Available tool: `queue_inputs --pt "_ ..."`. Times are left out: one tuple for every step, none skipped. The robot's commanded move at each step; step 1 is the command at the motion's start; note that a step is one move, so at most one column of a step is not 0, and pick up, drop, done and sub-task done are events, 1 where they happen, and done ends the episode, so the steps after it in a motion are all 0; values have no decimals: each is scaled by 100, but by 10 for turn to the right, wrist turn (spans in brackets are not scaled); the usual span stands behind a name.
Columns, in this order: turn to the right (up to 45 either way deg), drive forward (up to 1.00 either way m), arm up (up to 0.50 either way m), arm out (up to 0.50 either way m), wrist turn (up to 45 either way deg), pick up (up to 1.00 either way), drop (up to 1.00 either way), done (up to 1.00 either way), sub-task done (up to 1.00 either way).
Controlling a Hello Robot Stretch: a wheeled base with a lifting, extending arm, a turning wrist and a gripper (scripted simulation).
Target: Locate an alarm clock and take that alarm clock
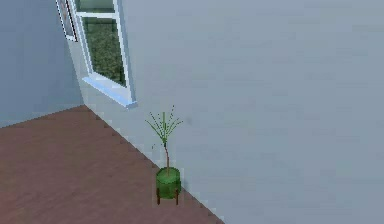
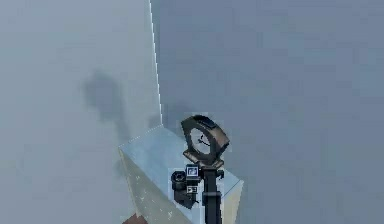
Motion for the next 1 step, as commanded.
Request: queue_inputs --pt "0 0 0 0 0 0 0 100 0"
